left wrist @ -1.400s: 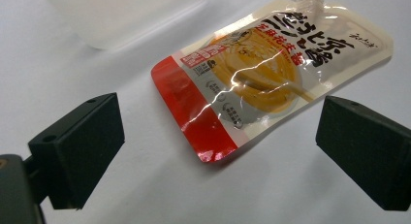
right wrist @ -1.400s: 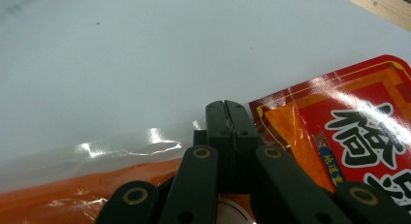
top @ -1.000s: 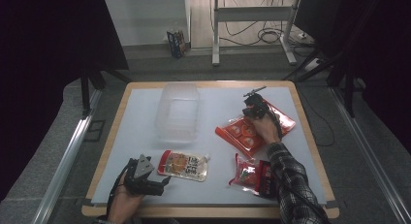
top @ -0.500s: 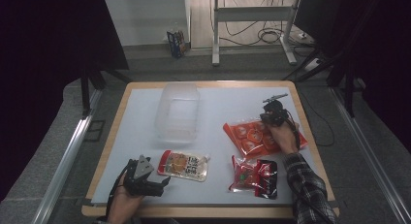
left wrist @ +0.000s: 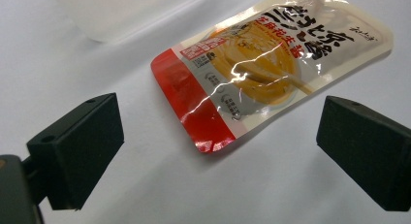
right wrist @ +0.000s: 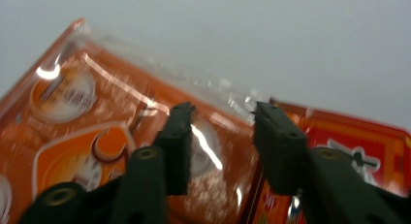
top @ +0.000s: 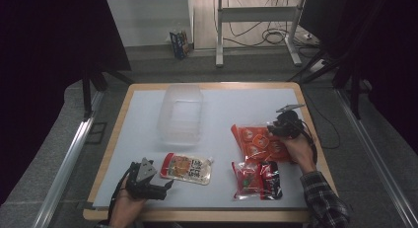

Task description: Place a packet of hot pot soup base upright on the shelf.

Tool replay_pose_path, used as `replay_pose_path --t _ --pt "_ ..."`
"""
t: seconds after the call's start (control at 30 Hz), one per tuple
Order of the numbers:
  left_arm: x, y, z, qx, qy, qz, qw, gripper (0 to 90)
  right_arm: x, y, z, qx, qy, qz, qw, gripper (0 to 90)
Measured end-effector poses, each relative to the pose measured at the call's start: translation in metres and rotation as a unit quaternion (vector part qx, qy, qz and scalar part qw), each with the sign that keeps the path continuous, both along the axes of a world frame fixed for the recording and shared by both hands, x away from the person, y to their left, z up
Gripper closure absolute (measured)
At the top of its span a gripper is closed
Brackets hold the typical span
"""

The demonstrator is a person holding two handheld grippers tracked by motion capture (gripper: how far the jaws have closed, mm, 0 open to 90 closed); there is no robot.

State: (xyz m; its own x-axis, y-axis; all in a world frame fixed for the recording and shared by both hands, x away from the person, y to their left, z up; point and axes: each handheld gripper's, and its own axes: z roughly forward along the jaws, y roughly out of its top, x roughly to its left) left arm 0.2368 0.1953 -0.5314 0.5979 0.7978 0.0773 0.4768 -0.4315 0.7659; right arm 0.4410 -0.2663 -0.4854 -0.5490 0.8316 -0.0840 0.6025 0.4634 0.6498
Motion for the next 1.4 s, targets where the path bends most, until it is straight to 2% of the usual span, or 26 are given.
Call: replay_pose_path --t 0.1,0.2,0.37,0.43,0.5,0.57,0.67,0.73,0.9,1.03,1.1,1.27,1.33,1.4 --pt "0.000 0.000 0.000 -0.001 0.000 -0.001 1.0000 3.0 -0.011 -0.006 -0.002 -0.024 0.001 0.000 0.9997 38.4" --pt "0.000 0.000 0.000 -0.001 0.000 -0.002 1.0000 3.0 -0.020 -0.015 0.000 -0.008 0.000 -0.003 1.0000 26.1" --pt "0.000 0.000 0.000 0.000 0.001 -0.004 1.0000 3.0 -0.036 -0.033 0.003 -0.009 -0.003 -0.020 0.9997 12.1" --pt "0.000 -0.001 0.000 0.001 0.000 -0.004 1.0000 2.9 -0.041 -0.044 0.005 -0.005 -0.006 -0.035 0.9994 9.7" --pt "0.000 -0.001 0.000 0.002 0.001 -0.005 1.0000 2.9 -0.046 -0.054 0.006 0.009 -0.005 -0.050 0.9987 8.3" --pt "0.000 -0.002 0.000 0.002 0.000 -0.005 1.0000 2.9 -0.050 -0.063 0.005 0.011 0.000 -0.065 0.9978 7.2" --pt "0.000 -0.002 0.000 0.003 0.001 -0.006 1.0000 2.8 -0.055 -0.075 0.001 0.014 0.006 -0.076 0.9970 5.8" --pt "0.000 -0.002 0.000 0.003 0.001 -0.007 1.0000 2.8 -0.057 -0.082 -0.002 0.025 0.011 -0.080 0.9964 5.8" --pt "0.001 -0.002 0.000 0.004 0.000 -0.007 1.0000 2.8 -0.058 -0.090 -0.008 0.038 0.036 -0.088 0.9948 9.7" --pt "0.001 -0.003 0.000 0.005 0.001 -0.009 0.9999 2.8 -0.055 -0.091 -0.015 0.053 0.068 -0.085 0.9926 19.5" --pt "0.001 -0.003 -0.001 0.005 0.002 -0.009 0.9999 2.8 -0.055 -0.090 -0.016 0.060 0.075 -0.085 0.9918 25.2" --pt "0.001 -0.004 -0.001 0.008 0.002 -0.011 0.9999 2.8 -0.060 -0.083 -0.006 0.068 0.054 -0.068 0.9939 39.6" --pt "0.001 -0.004 -0.001 0.009 0.002 -0.012 0.9999 2.8 -0.060 -0.080 -0.003 0.083 0.048 -0.054 0.9939 46.3" --pt "0.000 -0.004 -0.001 0.010 -0.001 -0.013 0.9999 2.8 -0.060 -0.075 -0.001 0.082 0.045 -0.048 0.9944 51.6"
